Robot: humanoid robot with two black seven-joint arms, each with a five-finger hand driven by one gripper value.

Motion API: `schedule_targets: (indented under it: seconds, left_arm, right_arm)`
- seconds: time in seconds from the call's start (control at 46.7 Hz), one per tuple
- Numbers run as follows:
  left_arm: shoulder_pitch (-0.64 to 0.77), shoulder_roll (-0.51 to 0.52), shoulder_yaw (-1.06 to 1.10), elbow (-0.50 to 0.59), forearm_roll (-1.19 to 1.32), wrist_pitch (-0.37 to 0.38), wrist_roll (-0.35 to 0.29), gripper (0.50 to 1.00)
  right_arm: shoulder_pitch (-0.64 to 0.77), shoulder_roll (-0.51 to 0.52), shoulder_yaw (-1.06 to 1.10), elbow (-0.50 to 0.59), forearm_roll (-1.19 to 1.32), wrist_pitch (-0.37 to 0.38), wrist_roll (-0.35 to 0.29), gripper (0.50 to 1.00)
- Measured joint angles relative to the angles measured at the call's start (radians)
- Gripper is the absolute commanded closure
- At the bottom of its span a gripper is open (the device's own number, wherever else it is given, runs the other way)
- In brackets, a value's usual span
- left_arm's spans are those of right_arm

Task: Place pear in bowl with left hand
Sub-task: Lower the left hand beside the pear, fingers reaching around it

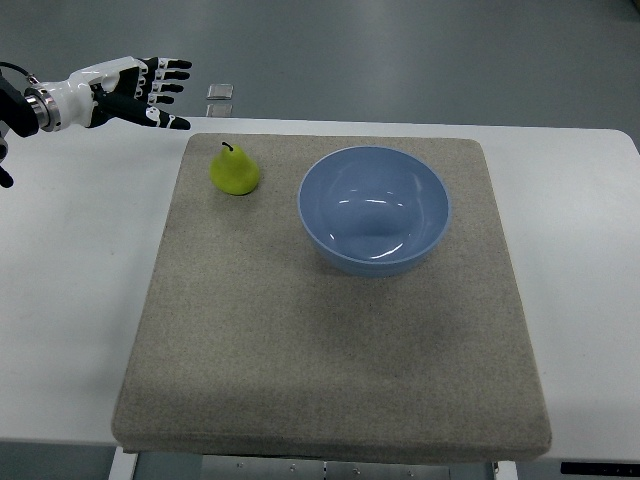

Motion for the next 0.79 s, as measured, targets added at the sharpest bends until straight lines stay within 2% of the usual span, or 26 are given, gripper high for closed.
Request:
schedule_targets:
  seconds: [0.385,0.578,0.792]
  left_arm:
    - [-0.032,-0.002,0.048,-0.115,0.402,0.007,0.000,0.504]
    - [-0.038,-0.007,0.048,-0.160,0.575,0.101,0.000,0.506]
    - [-0.036,-0.047,0.072,-0.157,0.651,0.119,0.000,0.506]
  right_arm:
    - [0.000,0.000,0.000,0.000,0.000,0.000,0.000,0.574]
    - [0.000,0.000,0.000,0.000,0.000,0.000,0.000,0.574]
    - [0.000,0.000,0.000,0.000,0.000,0.000,0.000,0.574]
